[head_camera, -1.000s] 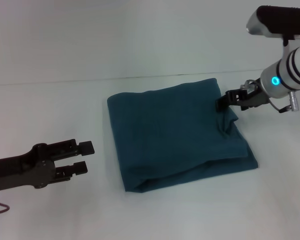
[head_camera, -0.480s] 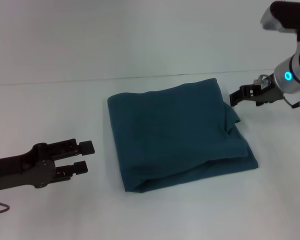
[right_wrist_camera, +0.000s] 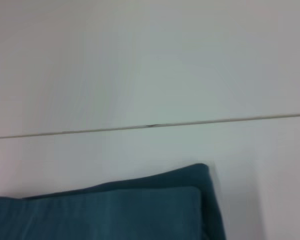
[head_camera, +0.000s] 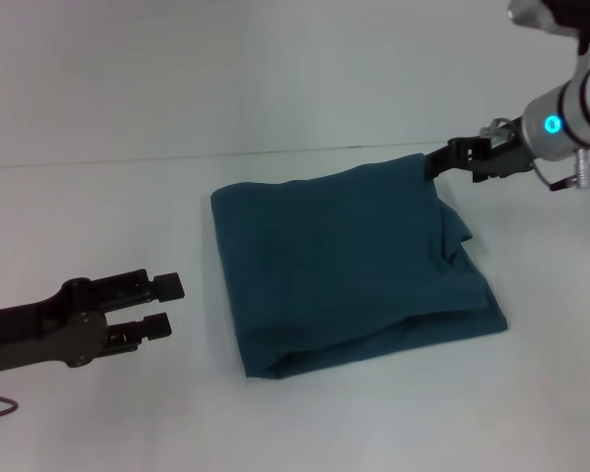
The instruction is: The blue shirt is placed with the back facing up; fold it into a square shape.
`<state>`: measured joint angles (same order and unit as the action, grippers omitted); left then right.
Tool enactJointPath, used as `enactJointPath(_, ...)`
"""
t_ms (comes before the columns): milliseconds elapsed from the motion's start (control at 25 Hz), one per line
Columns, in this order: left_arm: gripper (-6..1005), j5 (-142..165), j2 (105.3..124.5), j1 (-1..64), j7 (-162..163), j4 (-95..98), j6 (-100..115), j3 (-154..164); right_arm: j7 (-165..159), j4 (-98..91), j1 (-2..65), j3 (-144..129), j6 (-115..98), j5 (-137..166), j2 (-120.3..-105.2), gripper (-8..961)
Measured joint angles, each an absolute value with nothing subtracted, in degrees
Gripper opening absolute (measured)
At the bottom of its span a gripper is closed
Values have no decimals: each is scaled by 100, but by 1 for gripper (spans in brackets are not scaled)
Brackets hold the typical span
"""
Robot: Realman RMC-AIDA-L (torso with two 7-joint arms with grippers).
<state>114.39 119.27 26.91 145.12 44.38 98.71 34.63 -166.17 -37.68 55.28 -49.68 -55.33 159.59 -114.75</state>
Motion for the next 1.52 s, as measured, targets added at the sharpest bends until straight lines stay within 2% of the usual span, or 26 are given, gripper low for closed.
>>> enactJointPath(360,766,11418,11936,2673,14510,4438,9870,3462,-16811,-2723,5828,-5306,-4642,16208,-11507,758)
enactJointPath(680,765,11368,11936,2662,14493,4430,9863,3462,-17117,-3172,5703,-5250,-5028,16603,-11468,753)
enactJointPath(880,765,11368,11934,2677,14494,4429,9861,3461,-16380,-4066,5350,-5011,-6364,15470,-11321,744)
enactJointPath(1040,765,11368,11927,2681,14497,4429,9862,3404,-15765,-4114,5115,-4683,-7376,14243,-11070,744)
enactJointPath(1120,765,11368,11922,2673,14497,4429,9864,3368,-15644,-4031,5021,-4656,-7688,13887,-11007,744)
enactJointPath(1520,766,11373,11910,2658,14497,4429,9866,3330,-15405,-3485,4958,-4638,-8349,13654,-10929,744)
